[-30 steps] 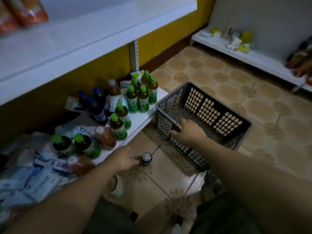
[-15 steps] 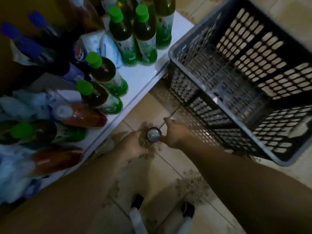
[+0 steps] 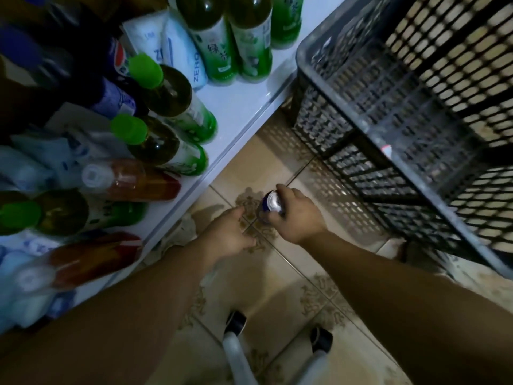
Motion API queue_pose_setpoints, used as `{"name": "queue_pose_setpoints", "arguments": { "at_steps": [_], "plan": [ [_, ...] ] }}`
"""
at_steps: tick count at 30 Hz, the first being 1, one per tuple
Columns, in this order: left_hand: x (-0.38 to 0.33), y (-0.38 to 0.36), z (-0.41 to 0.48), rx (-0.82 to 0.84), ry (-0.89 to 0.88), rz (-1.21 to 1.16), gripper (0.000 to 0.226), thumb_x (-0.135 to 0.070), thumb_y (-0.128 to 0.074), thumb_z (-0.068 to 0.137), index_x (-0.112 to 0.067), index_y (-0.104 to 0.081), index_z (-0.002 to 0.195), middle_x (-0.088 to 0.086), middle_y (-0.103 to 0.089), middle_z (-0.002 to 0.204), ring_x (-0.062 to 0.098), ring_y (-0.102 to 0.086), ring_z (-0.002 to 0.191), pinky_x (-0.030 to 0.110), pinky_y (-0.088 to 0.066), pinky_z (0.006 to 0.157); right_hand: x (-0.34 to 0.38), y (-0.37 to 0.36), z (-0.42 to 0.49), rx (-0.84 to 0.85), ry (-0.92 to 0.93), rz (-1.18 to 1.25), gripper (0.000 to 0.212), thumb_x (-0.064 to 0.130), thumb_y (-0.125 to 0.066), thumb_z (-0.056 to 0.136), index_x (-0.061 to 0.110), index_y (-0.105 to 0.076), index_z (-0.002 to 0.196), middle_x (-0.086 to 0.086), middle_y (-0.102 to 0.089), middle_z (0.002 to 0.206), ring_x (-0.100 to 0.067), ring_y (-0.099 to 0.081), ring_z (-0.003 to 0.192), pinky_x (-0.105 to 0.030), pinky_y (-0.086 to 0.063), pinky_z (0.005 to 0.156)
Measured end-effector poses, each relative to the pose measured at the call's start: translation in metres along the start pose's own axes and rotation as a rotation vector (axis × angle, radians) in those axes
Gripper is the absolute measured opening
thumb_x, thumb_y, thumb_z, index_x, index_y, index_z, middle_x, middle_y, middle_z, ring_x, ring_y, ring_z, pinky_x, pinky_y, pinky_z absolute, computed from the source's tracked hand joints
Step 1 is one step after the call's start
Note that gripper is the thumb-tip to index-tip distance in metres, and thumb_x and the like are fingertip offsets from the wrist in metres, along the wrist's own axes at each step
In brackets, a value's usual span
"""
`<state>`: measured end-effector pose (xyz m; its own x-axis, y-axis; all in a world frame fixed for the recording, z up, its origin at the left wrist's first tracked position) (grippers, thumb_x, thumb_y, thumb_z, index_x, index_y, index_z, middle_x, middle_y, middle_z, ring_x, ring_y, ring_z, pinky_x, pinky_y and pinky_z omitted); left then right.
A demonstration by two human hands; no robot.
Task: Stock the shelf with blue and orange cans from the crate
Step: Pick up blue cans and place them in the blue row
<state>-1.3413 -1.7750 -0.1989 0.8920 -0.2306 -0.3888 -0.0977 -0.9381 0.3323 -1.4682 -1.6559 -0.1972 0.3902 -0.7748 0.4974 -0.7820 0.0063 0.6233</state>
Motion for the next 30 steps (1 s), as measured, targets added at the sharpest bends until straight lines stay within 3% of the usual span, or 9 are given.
{"name": "queue_pose_setpoints", "arguments": {
  "at_steps": [4, 6, 8, 11, 15, 18, 23, 27, 30],
  "plan": [
    [-0.049, 0.014, -0.062, -0.061, -0.131, -0.032, 0.086, -0.033, -0.075, 0.070, -0.030, -0.031, 0.144, -0.008, -0.050, 0.137, 0.015, -0.049, 0.123, 0.035, -0.043, 0.101, 0.022, 0.055, -0.055, -0.245, -0.075, 0.253, 0.067, 0.049, -0.052, 0.088, 0.021, -0.036, 0.147, -0.010, -0.048, 0.141, -0.027, -0.047, 0.125, -0.033, -0.038, 0.099],
    [-0.071, 0.022, -0.100, -0.090, -0.224, -0.060, 0.084, -0.024, -0.075, 0.073, -0.030, -0.031, 0.144, -0.015, -0.048, 0.130, 0.014, -0.047, 0.125, 0.027, -0.041, 0.095, 0.042, 0.082, -0.085, -0.373, -0.055, 0.386, 0.068, 0.051, -0.045, 0.082, 0.019, -0.045, 0.142, -0.009, -0.053, 0.137, -0.025, -0.050, 0.122, -0.034, -0.041, 0.098],
    [-0.090, 0.031, -0.140, -0.122, -0.355, -0.138, 0.076, -0.016, -0.078, 0.067, -0.032, -0.042, 0.132, -0.013, -0.058, 0.122, 0.012, -0.056, 0.117, 0.025, -0.045, 0.091, 0.064, 0.108, -0.114, -0.470, -0.027, 0.551, 0.062, 0.048, -0.044, 0.082, 0.019, -0.050, 0.138, -0.007, -0.056, 0.134, -0.019, -0.052, 0.118, -0.031, -0.043, 0.095],
    [-0.114, 0.053, -0.204, -0.223, -0.502, -0.245, 0.071, -0.005, -0.081, 0.069, -0.039, -0.042, 0.116, -0.021, -0.055, 0.108, -0.013, -0.057, 0.094, 0.007, -0.044, 0.080, 0.100, 0.143, -0.159, -0.598, 0.023, 0.861, 0.045, 0.044, -0.054, 0.083, 0.026, -0.056, 0.124, -0.002, -0.061, 0.121, -0.014, -0.058, 0.107, -0.028, -0.048, 0.085],
    [-0.137, 0.085, -0.295, -0.381, -0.648, -0.292, 0.073, -0.010, -0.082, 0.070, -0.030, -0.040, 0.126, -0.025, -0.049, 0.103, -0.012, -0.051, 0.090, 0.003, -0.043, 0.069, 0.157, 0.185, -0.222, -0.720, 0.192, 1.048, 0.027, 0.035, -0.062, 0.091, 0.020, -0.060, 0.113, 0.004, -0.065, 0.103, -0.012, -0.065, 0.095, -0.022, -0.055, 0.075],
    [-0.143, 0.104, -0.360, -0.512, -0.757, -0.315, 0.068, -0.011, -0.082, 0.070, -0.035, -0.041, 0.119, -0.026, -0.051, 0.102, -0.009, -0.054, 0.091, 0.007, -0.045, 0.071, 0.203, 0.208, -0.269, -0.753, 0.381, 1.052, 0.033, 0.033, -0.064, 0.090, 0.024, -0.054, 0.120, 0.009, -0.060, 0.107, 0.001, -0.060, 0.092, -0.009, -0.049, 0.068],
    [-0.125, 0.128, -0.451, -0.678, -0.874, -0.369, 0.065, -0.011, -0.081, 0.070, -0.035, -0.044, 0.119, -0.016, -0.059, 0.108, 0.004, -0.061, 0.101, 0.023, -0.051, 0.085, 0.279, 0.225, -0.342, -0.700, 0.599, 0.966, 0.055, 0.028, -0.073, 0.083, 0.025, -0.047, 0.131, 0.014, -0.054, 0.108, 0.004, -0.057, 0.091, -0.004, -0.046, 0.062],
    [-0.095, 0.144, -0.511, -0.753, -0.894, -0.357, 0.058, -0.017, -0.078, 0.075, -0.034, -0.043, 0.118, -0.018, -0.059, 0.107, 0.004, -0.060, 0.100, 0.024, -0.050, 0.086, 0.331, 0.224, -0.387, -0.674, 0.717, 0.851, 0.058, 0.032, -0.073, 0.082, 0.026, -0.048, 0.134, 0.011, -0.052, 0.113, -0.001, -0.056, 0.096, -0.010, -0.047, 0.073],
    [-0.065, 0.152, -0.550, -0.806, -0.887, -0.368, 0.059, -0.022, -0.078, 0.076, -0.032, -0.042, 0.122, -0.013, -0.059, 0.113, 0.002, -0.059, 0.099, 0.025, -0.051, 0.085, 0.369, 0.213, -0.412, -0.611, 0.799, 0.820, 0.055, 0.031, -0.071, 0.084, 0.025, -0.049, 0.134, 0.007, -0.056, 0.113, 0.002, -0.057, 0.091, -0.010, -0.047, 0.069]
  ]
}}
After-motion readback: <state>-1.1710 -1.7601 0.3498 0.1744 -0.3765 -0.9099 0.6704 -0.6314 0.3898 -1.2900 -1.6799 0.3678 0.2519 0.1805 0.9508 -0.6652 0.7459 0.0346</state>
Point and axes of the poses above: each hand's wrist, its own z-axis towards the middle knuckle, its own y-axis out of the back of the hand, x = y × z, the point moved 2 cm from there along z, towards the middle knuckle
